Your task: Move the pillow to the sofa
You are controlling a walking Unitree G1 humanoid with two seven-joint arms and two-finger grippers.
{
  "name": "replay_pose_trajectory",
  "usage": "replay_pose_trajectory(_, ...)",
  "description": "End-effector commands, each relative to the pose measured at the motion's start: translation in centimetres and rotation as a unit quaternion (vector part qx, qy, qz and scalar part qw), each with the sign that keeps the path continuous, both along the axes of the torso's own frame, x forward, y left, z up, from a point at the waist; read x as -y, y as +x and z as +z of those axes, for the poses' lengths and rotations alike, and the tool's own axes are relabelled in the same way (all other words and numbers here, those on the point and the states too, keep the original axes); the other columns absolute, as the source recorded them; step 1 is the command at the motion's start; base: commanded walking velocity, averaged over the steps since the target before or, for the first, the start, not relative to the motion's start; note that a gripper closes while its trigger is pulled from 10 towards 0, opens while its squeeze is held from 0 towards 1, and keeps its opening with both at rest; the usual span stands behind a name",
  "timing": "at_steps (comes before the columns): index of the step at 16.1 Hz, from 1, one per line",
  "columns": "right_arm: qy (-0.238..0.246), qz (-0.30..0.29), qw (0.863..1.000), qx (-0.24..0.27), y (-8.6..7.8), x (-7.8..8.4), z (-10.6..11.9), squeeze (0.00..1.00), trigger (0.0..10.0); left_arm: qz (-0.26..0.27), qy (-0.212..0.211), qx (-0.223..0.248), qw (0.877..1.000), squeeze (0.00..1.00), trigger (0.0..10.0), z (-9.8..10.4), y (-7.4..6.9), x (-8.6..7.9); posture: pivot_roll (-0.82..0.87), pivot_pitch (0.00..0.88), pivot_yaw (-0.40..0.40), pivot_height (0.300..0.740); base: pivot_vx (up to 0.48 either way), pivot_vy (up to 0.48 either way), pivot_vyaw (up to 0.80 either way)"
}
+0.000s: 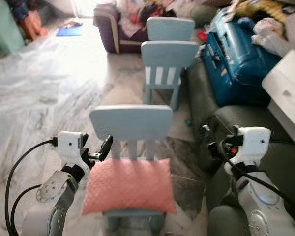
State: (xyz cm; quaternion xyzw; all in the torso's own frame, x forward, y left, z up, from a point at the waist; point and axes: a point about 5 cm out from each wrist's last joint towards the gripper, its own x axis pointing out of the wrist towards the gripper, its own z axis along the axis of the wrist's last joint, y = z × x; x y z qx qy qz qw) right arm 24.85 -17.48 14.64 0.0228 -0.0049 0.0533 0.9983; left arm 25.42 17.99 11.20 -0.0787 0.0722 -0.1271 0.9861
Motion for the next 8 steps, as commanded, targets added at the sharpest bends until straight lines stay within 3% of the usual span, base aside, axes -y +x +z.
replay_pose_trajectory(1, 0.001, 0.001, 1.0, -0.001, -0.02, -0.16, 0.07, 0.0, 10.0, 0.013, 0.009, -0.017, 1.0, 0.0, 10.0, -0.56, -0.26, -0.62, -0.13, 0.138, -0.01, 0.74, 0.0, 0.0, 0.0)
replay_pose_trajectory(8, 0.003, 0.003, 1.0, -0.002, 0.04, -0.25, 0.07, 0.0, 10.0, 0.007, 0.01, -0.032, 0.999, 0.0, 10.0, -0.89, -0.36, -0.56, -0.13, 0.139, -0.009, 0.74, 0.0, 0.0, 0.0)
